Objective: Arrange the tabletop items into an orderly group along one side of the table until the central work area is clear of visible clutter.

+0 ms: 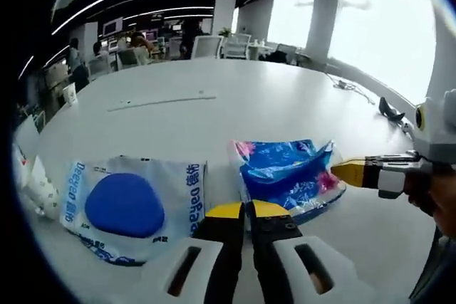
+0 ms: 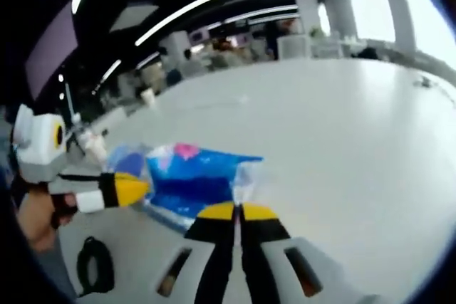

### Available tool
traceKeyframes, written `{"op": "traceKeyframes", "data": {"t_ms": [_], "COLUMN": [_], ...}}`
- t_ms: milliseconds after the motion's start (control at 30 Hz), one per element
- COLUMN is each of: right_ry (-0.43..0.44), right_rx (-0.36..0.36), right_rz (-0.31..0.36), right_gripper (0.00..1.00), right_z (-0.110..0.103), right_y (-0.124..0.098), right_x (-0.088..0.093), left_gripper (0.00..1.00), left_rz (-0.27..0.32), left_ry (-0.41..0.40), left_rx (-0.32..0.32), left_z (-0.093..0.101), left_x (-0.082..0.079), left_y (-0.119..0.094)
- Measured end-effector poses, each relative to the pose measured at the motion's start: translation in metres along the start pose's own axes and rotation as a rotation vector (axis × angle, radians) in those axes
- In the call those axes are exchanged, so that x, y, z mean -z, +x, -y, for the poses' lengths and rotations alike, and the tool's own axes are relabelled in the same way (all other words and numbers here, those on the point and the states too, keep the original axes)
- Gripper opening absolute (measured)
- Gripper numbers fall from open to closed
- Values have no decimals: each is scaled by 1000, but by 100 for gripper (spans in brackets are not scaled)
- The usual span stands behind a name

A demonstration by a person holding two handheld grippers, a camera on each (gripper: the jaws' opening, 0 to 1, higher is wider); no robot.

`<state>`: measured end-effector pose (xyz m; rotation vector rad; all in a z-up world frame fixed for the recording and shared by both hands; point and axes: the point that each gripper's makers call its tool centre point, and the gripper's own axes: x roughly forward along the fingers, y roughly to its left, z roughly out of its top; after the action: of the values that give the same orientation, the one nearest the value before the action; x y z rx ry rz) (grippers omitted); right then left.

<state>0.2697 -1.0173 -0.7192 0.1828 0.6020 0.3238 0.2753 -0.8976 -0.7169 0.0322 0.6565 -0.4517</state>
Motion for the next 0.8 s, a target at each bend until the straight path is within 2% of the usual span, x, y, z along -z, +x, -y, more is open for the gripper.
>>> {"op": "traceKeyframes", "data": {"t_ms": [233, 500, 600, 700, 800], "right_ry": [-11, -21, -22, -43, -28], "right_rx": [-2, 13, 17, 29, 31], "right_rz": [-30, -39, -39, -35, -33], "right_gripper": [0, 0, 2, 5, 8], "right_z": [-3, 0, 0, 1, 1], "right_y": [3, 4, 4, 3, 2], "right_x": [6, 7, 7, 8, 8], "left_gripper": [2, 4, 8, 7, 9], "left_rz": [-16, 1, 16, 18, 36], "left_ry": [17, 20, 23, 17, 29], "left_rx": [-16, -16, -25, -35, -46], "left_z": [-5, -6, -9, -13, -14], "left_x": [4, 0, -3, -2, -6], "left_y": [6, 4, 3, 2, 0]}}
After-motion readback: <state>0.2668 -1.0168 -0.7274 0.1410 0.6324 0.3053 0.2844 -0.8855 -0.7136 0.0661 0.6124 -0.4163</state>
